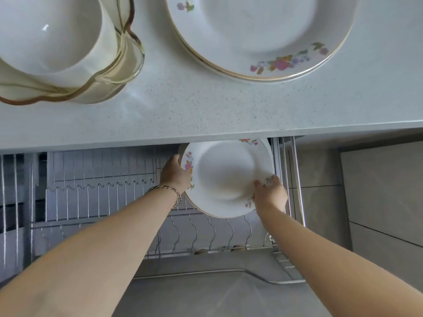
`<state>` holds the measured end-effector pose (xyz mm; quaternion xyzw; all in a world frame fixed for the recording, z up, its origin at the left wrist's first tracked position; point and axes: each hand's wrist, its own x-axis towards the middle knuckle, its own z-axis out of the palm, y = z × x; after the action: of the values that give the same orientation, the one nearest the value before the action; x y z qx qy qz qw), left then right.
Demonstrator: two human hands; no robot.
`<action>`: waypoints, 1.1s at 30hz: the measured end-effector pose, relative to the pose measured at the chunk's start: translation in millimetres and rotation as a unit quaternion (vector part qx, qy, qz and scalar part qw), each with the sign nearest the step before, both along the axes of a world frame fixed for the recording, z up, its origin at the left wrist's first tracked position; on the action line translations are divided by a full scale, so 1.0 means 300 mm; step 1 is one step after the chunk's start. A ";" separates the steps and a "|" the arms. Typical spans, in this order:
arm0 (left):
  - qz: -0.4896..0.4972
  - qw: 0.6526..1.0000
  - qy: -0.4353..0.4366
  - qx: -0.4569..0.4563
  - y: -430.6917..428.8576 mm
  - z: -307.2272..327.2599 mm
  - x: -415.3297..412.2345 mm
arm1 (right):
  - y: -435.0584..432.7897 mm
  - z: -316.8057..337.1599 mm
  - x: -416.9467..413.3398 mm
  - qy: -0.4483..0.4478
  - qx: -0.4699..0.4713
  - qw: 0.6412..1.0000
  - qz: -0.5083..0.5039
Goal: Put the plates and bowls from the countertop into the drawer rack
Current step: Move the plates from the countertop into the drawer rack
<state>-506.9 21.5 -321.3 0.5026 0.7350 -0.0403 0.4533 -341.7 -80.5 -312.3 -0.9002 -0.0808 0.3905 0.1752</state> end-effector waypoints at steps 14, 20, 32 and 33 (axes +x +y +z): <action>0.289 0.937 -0.153 -0.122 -0.128 0.000 0.037 | -0.024 -0.043 -0.021 0.020 -0.041 0.999 0.005; 0.267 0.933 -0.210 -0.119 -0.104 0.002 0.062 | -0.017 -0.047 -0.009 0.039 0.007 0.999 0.004; -0.111 0.991 -0.042 -0.062 -0.093 0.217 0.003 | -0.036 0.126 0.067 0.065 -0.135 0.947 0.284; -0.122 0.990 -0.062 -0.045 -0.094 0.278 0.011 | -0.019 0.184 0.077 0.072 -0.136 0.934 0.324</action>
<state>-503.5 -6.7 -237.9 0.5687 0.6363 -0.0972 0.5121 -318.7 -86.1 -257.2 -0.8102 -0.3010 0.4966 -0.0795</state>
